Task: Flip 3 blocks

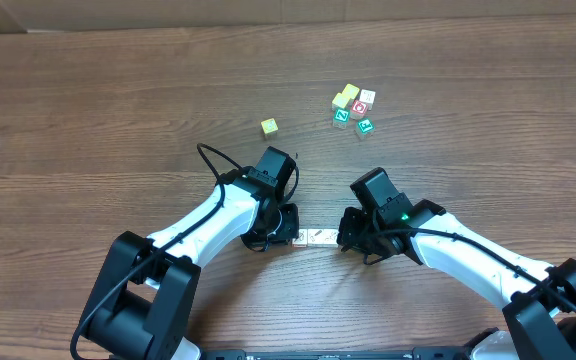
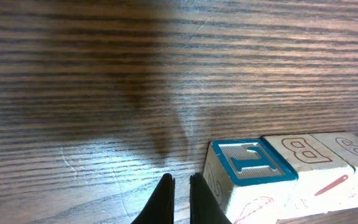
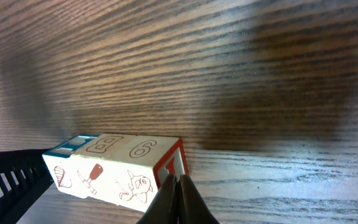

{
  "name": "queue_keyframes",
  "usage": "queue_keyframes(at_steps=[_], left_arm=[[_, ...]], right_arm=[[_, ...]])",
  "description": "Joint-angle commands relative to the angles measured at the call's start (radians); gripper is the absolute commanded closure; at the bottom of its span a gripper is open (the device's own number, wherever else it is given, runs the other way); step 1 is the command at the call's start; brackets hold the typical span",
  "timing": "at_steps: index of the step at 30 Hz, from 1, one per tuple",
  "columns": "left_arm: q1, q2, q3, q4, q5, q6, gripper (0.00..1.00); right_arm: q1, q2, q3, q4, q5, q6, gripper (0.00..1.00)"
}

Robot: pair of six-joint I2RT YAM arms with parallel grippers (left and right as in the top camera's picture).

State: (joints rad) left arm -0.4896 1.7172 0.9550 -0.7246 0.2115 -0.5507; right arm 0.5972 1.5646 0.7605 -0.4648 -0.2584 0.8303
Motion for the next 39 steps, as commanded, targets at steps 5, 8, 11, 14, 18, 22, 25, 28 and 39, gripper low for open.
queue_keyframes(at_steps=[5,8,11,14,18,22,25,28,39], left_arm=[[-0.003,0.011,-0.006,0.003,0.021,-0.014,0.96],[-0.003,0.011,-0.006,0.005,0.021,-0.014,0.96],[-0.003,0.011,-0.006,0.009,0.022,-0.014,0.96],[-0.003,0.011,-0.006,0.018,0.022,-0.014,0.96],[-0.003,0.011,-0.006,0.034,0.021,-0.014,0.96],[-0.003,0.011,-0.006,0.047,0.018,-0.014,0.96],[-0.003,0.011,-0.006,0.056,0.014,-0.014,0.96],[-0.003,0.011,-0.006,0.067,-0.012,-0.014,0.96],[-0.003,0.011,-0.006,0.124,-0.035,-0.014,0.96]], right_arm=[[0.004,0.001,-0.009,-0.021,-0.013,0.008,0.96],[0.004,0.001,-0.009,-0.018,-0.013,0.010,0.96],[0.005,0.001,-0.009,-0.018,-0.013,0.012,0.96],[0.011,0.001,-0.009,-0.014,-0.013,0.013,0.96],[0.032,0.001,-0.009,-0.006,-0.013,0.013,0.96],[0.050,0.001,-0.009,0.000,-0.012,0.012,0.96],[0.057,0.001,-0.009,0.001,-0.013,0.013,0.96],[0.058,0.001,-0.009,0.000,-0.013,0.013,0.96],[0.058,0.001,-0.009,0.000,-0.080,0.016,0.96]])
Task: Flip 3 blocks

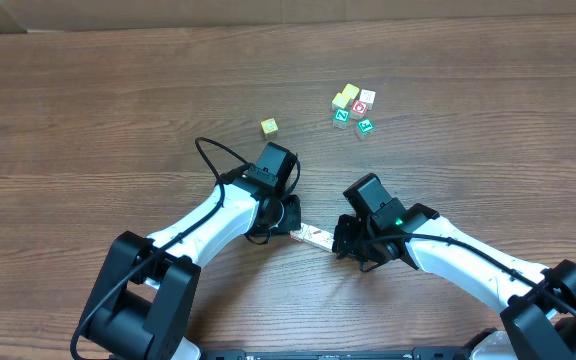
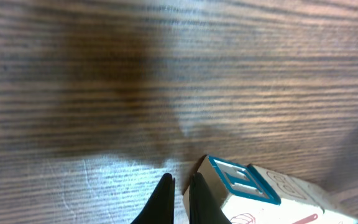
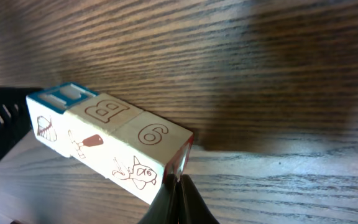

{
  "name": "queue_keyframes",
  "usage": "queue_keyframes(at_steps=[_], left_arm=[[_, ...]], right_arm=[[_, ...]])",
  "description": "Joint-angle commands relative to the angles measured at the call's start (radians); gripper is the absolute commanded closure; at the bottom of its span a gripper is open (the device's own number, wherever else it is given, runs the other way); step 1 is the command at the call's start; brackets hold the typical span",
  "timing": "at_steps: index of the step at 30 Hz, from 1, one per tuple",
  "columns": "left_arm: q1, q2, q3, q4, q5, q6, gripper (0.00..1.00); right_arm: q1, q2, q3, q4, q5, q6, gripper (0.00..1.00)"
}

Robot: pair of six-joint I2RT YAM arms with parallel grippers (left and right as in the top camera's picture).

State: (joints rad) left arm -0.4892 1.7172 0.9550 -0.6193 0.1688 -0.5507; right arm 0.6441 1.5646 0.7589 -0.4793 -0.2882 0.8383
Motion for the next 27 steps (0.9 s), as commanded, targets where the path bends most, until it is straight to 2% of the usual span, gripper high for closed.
queue_keyframes(at_steps=[1,16,27], left_arm=[[-0.003,0.011,-0.006,0.023,0.007,-0.014,0.96],[-0.003,0.011,-0.006,0.087,0.007,-0.014,0.96],[-0.003,0.011,-0.006,0.117,-0.013,-0.014,0.96]], right_arm=[[0.011,0.001,-0.007,0.014,-0.055,0.009,0.96],[0.079,0.001,-0.007,0.014,-0.072,0.159,0.96],[0.148,0.001,-0.007,0.015,-0.072,0.187,0.96]])
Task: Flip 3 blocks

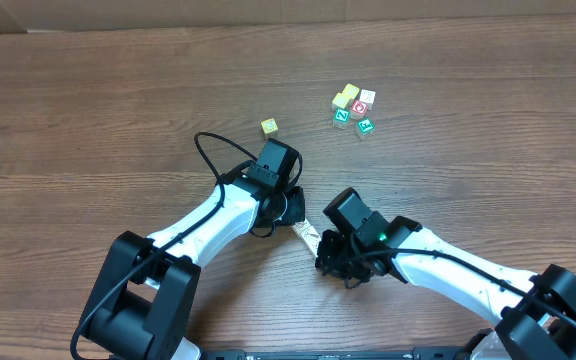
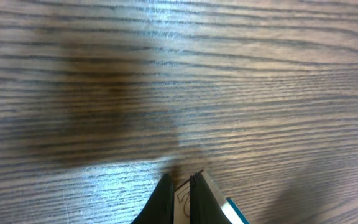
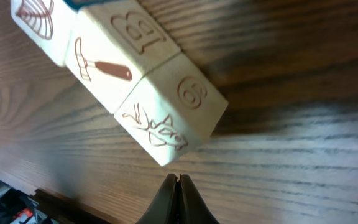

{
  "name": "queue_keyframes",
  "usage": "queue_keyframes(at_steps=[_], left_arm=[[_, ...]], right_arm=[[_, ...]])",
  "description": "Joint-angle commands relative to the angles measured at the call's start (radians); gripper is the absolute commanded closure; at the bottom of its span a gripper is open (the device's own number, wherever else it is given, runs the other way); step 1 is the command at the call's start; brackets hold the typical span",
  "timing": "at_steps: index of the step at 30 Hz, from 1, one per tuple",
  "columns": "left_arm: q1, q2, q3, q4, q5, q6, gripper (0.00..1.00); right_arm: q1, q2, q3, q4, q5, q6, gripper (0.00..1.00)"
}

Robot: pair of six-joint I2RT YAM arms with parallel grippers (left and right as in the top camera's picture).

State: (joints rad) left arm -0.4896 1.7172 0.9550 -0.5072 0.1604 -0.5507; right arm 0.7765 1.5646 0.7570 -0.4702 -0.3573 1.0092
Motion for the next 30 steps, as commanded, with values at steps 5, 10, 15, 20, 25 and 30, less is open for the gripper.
queue_keyframes(at_steps=[5,10,15,20,25,30], left_arm=[[-0.001,0.011,-0.006,0.014,-0.061,-0.014,0.96],[0.056,0.010,0.002,-0.012,-0.101,-0.013,0.96],[0.142,0.011,0.006,-0.076,0.002,-0.013,0.96],[0.151,0.011,0.000,-0.155,0.043,-0.002,0.96],[0.112,0.013,-0.051,-0.143,0.039,-0.026,0.96],[0.106,0.025,-0.100,-0.060,0.048,-0.078,0.96]], right_arm=[[0.004,-0.008,0.016,-0.007,-0.012,-0.016,0.96],[-0.035,-0.053,0.063,-0.081,0.026,-0.087,0.96],[-0.111,-0.066,0.066,-0.085,0.058,-0.097,0.96],[-0.131,-0.065,0.065,-0.086,0.086,-0.097,0.96],[-0.116,-0.061,0.064,-0.085,0.204,-0.093,0.96],[-0.116,-0.034,0.061,-0.084,0.264,-0.093,0.96]])
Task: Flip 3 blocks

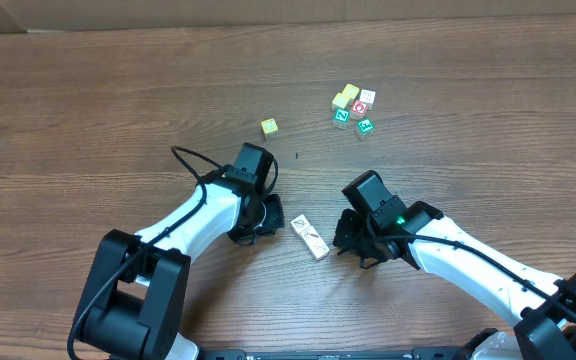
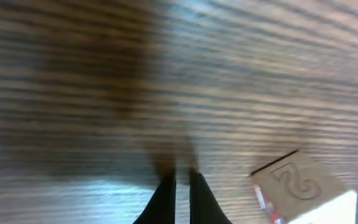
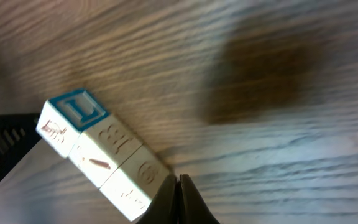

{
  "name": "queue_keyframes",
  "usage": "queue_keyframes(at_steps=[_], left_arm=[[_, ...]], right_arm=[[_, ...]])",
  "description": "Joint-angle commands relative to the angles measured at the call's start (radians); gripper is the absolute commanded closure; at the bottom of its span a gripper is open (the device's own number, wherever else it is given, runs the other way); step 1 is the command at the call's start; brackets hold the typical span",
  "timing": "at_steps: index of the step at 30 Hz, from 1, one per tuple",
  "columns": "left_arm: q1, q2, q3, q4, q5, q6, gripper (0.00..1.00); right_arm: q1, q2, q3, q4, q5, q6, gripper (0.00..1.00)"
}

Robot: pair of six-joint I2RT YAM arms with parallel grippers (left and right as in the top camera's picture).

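Three pale wooden blocks (image 1: 310,237) lie end to end in a slanted row on the table. In the right wrist view the row (image 3: 98,155) shows a blue L, a B and a 6 on its upper faces and small pictures on its side. My right gripper (image 3: 179,186) is shut, its tips beside the 6 end; overhead the right gripper (image 1: 353,238) sits just right of the row. My left gripper (image 1: 266,222) is left of the row and apart from it. The blurred left wrist view shows the left gripper (image 2: 179,186) shut on nothing, with the row's end block (image 2: 297,190) off to the right.
A lone yellow block (image 1: 269,126) lies farther back on the wooden table (image 1: 88,120). A cluster of several coloured blocks (image 1: 353,107) sits at the back right. A black cable (image 1: 190,165) loops by the left arm.
The left gripper has moved left, off the L end of the row. The right gripper has moved from the row's lower end to its right side. The row keeps about the same slant.
First the row lay level between my two shut grippers, one at each end. Then it was tilted, left gripper higher, right lower. Then it slanted steeply. Now both grippers are drawn back; L, B and 6 still face up.
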State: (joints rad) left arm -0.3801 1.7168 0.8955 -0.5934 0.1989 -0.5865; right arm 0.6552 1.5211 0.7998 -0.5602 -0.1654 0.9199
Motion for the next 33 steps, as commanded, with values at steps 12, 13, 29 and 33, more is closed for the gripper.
queue_keyframes(at_steps=[12,13,29,33], left_arm=[[-0.023,0.030,-0.050,0.070,0.069,-0.042,0.96],[-0.027,0.030,-0.050,0.071,0.072,-0.042,0.96],[-0.059,0.030,-0.050,0.070,0.106,-0.050,0.96],[-0.059,0.030,-0.050,0.070,0.106,-0.050,0.96]], right_arm=[[0.019,0.061,0.018,0.060,0.067,-0.005,0.96],[0.022,0.061,0.018,0.065,0.067,-0.005,0.96],[0.034,0.062,-0.010,0.099,0.038,-0.004,0.96],[0.040,0.062,-0.010,0.108,0.018,-0.004,0.96]])
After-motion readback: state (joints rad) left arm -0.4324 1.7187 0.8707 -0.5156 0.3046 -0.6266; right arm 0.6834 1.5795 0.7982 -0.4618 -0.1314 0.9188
